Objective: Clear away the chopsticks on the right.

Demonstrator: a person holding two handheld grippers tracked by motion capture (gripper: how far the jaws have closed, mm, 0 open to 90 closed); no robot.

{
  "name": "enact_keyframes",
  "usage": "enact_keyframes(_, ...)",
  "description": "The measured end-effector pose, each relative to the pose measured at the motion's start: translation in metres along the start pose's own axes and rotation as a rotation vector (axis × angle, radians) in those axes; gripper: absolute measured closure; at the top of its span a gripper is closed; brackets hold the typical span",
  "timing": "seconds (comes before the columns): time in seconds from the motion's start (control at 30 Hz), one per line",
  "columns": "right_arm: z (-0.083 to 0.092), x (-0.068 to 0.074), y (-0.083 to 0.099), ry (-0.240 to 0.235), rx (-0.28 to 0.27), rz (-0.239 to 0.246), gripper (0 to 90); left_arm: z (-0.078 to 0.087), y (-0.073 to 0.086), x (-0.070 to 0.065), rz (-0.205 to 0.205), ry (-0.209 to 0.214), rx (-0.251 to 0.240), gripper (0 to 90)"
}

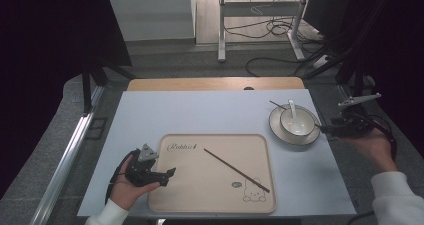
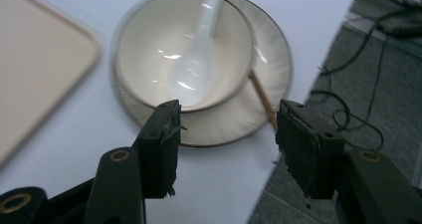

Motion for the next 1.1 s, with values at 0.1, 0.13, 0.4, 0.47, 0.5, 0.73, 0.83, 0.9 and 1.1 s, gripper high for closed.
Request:
enact_keyframes(0.1, -0.014, -0.018, 0.005, 0.016, 0.060, -0.013, 45.9, -0.001, 0.001, 0.001, 0.003, 0.000, 0.004, 15.4)
enact_keyframes(0.13, -0.019, -0.024, 0.007, 0.033, 0.084, 0.007, 46.7, -0.001, 0.001, 0.002, 0.004, -0.001, 0.003, 15.4)
enact_keyframes(0.4, -0.052, -0.055, 0.018, 0.043, 0.204, 0.023, 53.8, -0.003, 0.003, 0.002, 0.007, -0.002, 0.014, 15.4)
enact_keyframes(0.47, -0.058, -0.058, 0.022, 0.040, 0.245, 0.029, 57.1, -0.003, 0.003, 0.003, 0.010, -0.003, 0.012, 15.4)
enact_keyframes(0.5, -0.061, -0.058, 0.024, 0.029, 0.257, 0.034, 58.6, -0.003, 0.003, 0.004, 0.010, -0.006, 0.008, 15.4)
enact_keyframes(0.73, -0.070, -0.061, 0.028, 0.012, 0.310, 0.062, 66.7, -0.003, 0.003, 0.005, 0.014, -0.008, 0.008, 15.5)
enact_keyframes(0.83, -0.072, -0.060, 0.027, 0.011, 0.320, 0.074, 71.2, -0.003, 0.002, 0.006, 0.016, -0.011, 0.005, 15.5)
enact_keyframes(0.9, -0.073, -0.058, 0.027, 0.002, 0.340, 0.083, 75.4, -0.003, 0.002, 0.006, 0.015, -0.013, 0.003, 15.5)
enact_keyframes(1.1, -0.071, -0.053, 0.030, -0.005, 0.362, 0.094, 83.3, -0.002, 0.002, 0.005, 0.016, -0.012, 0.000, 15.5)
Point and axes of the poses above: each handheld gripper's, and its own axes: z roughly backward along the jaws, y roughly out of its underside, x roughly to its left, the point moved 6 cm from there along -z, roughly forward along the jaws, and after that the axes turned 8 degrees about -y, right-handed, at the moved point
